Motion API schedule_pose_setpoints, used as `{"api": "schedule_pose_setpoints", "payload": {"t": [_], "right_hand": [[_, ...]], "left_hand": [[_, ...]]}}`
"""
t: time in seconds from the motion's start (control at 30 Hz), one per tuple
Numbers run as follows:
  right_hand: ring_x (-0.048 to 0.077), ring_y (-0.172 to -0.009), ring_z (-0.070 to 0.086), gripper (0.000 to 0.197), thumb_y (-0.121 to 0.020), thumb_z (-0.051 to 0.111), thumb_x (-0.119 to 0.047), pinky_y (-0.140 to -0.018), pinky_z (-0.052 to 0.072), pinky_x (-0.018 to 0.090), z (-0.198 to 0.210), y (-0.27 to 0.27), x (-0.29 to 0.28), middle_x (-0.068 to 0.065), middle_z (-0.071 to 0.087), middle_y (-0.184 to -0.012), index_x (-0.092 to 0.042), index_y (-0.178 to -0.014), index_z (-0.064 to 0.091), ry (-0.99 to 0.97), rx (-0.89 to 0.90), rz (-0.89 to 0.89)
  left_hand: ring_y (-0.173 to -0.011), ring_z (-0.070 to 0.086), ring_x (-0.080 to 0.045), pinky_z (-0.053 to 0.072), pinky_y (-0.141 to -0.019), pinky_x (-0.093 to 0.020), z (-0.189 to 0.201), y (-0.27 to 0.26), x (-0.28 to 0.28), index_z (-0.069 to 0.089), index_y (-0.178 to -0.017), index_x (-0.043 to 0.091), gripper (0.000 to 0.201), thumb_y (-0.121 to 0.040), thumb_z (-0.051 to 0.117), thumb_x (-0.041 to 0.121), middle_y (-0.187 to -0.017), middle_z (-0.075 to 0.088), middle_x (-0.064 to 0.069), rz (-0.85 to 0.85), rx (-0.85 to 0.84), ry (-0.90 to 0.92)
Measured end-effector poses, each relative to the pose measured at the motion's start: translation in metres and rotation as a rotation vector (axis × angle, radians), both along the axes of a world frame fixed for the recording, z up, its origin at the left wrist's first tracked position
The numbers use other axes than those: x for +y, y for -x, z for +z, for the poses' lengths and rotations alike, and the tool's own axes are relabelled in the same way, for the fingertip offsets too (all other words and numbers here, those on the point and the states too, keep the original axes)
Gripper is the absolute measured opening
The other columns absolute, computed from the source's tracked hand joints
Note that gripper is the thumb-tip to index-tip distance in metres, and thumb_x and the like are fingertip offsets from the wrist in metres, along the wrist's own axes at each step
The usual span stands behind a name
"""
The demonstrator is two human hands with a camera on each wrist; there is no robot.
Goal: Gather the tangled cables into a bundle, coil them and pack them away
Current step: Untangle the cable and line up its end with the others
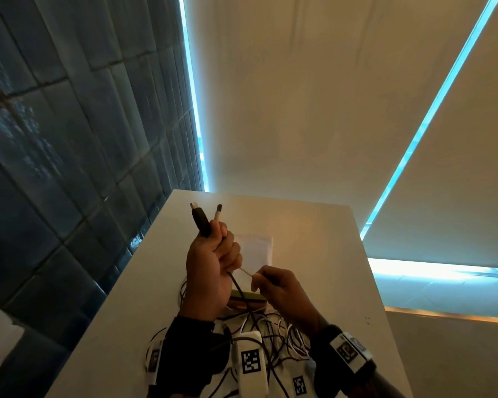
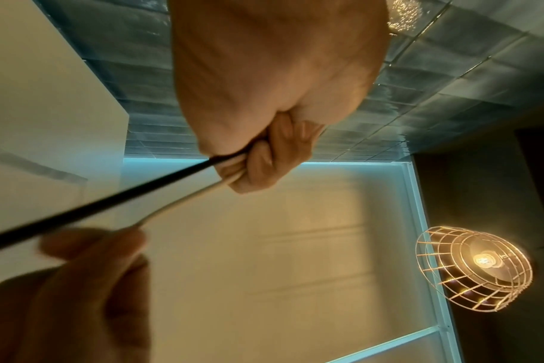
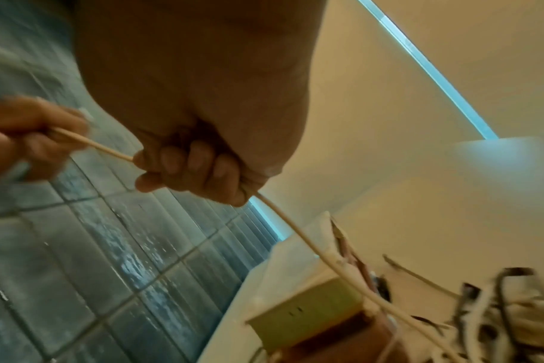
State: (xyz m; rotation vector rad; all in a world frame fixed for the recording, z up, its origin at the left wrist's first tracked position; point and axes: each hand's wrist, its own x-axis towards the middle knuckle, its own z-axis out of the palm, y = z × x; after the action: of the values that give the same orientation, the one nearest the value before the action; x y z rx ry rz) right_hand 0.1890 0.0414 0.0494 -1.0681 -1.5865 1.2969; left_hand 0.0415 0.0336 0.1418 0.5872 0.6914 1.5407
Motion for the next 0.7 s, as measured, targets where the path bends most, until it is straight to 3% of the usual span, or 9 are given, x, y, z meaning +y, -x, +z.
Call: {"api": "schedule_pose_setpoints", "payload": {"t": [0.13, 0.33, 0.43, 0.57, 0.63, 0.7], "right_hand": [[-0.004, -0.059, 0.049, 0.029, -0.095, 0.053, -0.006, -0.061, 0.04, 0.012, -0.034, -0.002, 0.005, -0.015, 0.056, -0.059, -0.013, -0.068, 0.06, 0.04, -0.068, -0.073], [0.006, -0.059, 0.048, 0.03, -0.093, 0.055, -0.009, -0.062, 0.04, 0.025, -0.062, -0.01, 0.012, -0.008, 0.054, -0.061, -0.01, -0.064, 0.063, 0.15, -0.176, -0.17], [0.007, -0.05, 0.042, 0.024, -0.093, 0.056, -0.015, -0.048, 0.035, 0.022, -0.028, -0.004, 0.013, -0.008, 0.051, -0.057, -0.009, -0.071, 0.066, 0.181, -0.044, -0.299], [0.012, -0.046, 0.027, 0.02, -0.095, 0.055, -0.014, -0.042, 0.023, 0.022, 0.04, 0.01, 0.007, -0.001, 0.039, -0.056, 0.002, -0.085, 0.06, 0.078, 0.282, -0.213], [0.013, -0.047, 0.027, 0.02, -0.096, 0.054, -0.015, -0.043, 0.024, 0.021, 0.06, 0.017, -0.002, 0.0, 0.039, -0.055, 0.001, -0.086, 0.061, -0.022, 0.308, -0.149], [0.013, -0.046, 0.029, 0.022, -0.096, 0.053, -0.017, -0.043, 0.026, 0.022, 0.069, 0.022, -0.009, 0.001, 0.041, -0.055, 0.0, -0.085, 0.062, -0.095, 0.299, -0.082]], "left_hand": [[-0.036, 0.02, -0.005, 0.016, -0.037, -0.021, 0.001, 0.007, -0.003, 0.047, -0.075, 0.013, 0.028, -0.098, 0.038, 0.025, -0.047, 0.029, 0.006, 0.019, 0.023, 0.011], [-0.034, 0.021, -0.004, 0.017, -0.034, -0.017, 0.006, 0.019, -0.001, 0.046, -0.074, 0.015, 0.031, -0.101, 0.036, 0.025, -0.046, 0.03, 0.007, 0.021, 0.027, 0.056], [-0.034, 0.02, -0.004, 0.014, -0.035, -0.016, 0.001, 0.021, 0.0, 0.044, -0.072, 0.015, 0.032, -0.101, 0.035, 0.025, -0.046, 0.03, 0.007, 0.011, 0.063, 0.14], [-0.032, 0.026, -0.007, 0.018, -0.035, -0.016, -0.006, 0.019, 0.0, 0.043, -0.074, 0.014, 0.031, -0.102, 0.035, 0.025, -0.046, 0.046, 0.002, 0.057, 0.199, 0.23], [-0.032, 0.039, -0.011, 0.026, -0.035, -0.018, -0.006, 0.015, 0.0, 0.043, -0.078, 0.013, 0.03, -0.103, 0.034, 0.026, -0.055, 0.063, -0.004, 0.053, 0.267, 0.256], [-0.042, 0.056, -0.016, 0.041, -0.043, -0.023, -0.003, 0.011, -0.001, 0.049, -0.082, 0.011, 0.03, -0.103, 0.033, 0.027, -0.065, 0.072, -0.007, 0.029, 0.316, 0.266]]}}
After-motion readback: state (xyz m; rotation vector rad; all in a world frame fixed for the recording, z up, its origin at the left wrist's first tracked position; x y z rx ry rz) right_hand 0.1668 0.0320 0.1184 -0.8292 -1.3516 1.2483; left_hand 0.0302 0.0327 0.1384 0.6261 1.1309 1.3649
